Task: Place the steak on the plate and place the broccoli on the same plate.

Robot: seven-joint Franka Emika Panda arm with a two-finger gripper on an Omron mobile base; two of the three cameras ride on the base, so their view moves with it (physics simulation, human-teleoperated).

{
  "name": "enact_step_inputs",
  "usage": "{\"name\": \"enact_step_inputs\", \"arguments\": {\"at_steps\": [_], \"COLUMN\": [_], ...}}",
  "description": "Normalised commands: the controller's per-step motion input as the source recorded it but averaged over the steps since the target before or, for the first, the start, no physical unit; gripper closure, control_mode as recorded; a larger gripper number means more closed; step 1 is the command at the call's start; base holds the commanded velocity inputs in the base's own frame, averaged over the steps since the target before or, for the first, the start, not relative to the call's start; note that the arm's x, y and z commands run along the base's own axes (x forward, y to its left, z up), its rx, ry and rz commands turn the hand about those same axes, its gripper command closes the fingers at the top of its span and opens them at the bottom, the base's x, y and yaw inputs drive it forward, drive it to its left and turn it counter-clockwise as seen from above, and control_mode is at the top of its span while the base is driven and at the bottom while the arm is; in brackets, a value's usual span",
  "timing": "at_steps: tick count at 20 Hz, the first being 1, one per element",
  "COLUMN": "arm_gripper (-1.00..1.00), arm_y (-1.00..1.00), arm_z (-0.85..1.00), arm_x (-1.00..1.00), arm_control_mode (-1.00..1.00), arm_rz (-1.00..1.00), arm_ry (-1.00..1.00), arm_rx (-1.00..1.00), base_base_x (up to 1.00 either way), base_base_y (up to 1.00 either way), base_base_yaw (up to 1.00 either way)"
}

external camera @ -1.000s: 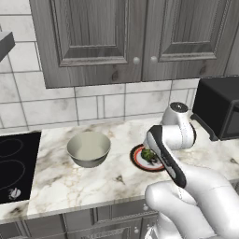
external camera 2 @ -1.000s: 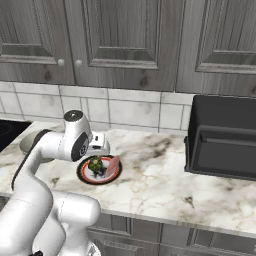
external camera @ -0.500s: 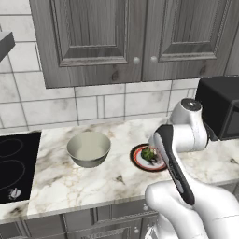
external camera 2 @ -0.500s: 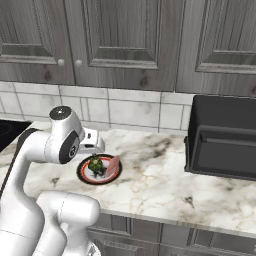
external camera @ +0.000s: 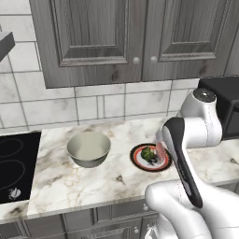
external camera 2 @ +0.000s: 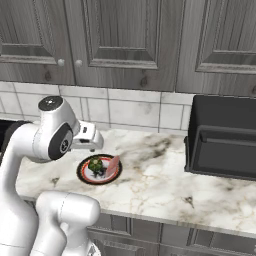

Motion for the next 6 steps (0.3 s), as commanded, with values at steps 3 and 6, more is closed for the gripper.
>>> {"name": "enact_step_inputs", "arguments": {"at_steps": [3,6], "arm_gripper": [-1.00,-1.00], "arm_y": [-0.31,-0.24], "arm_z": [0.33,0.14], "arm_x": [-0.35,-0.33], "arm_control_mode": [-1.00,-1.00], "arm_rz": [-0.12,-0.10], "arm_ry": [0.00,0.00], "arm_rx": [0.00,0.00], "base_base_x": [0.00,0.00], "base_base_y": [0.00,0.00], "base_base_yaw": [0.00,0.00]}}
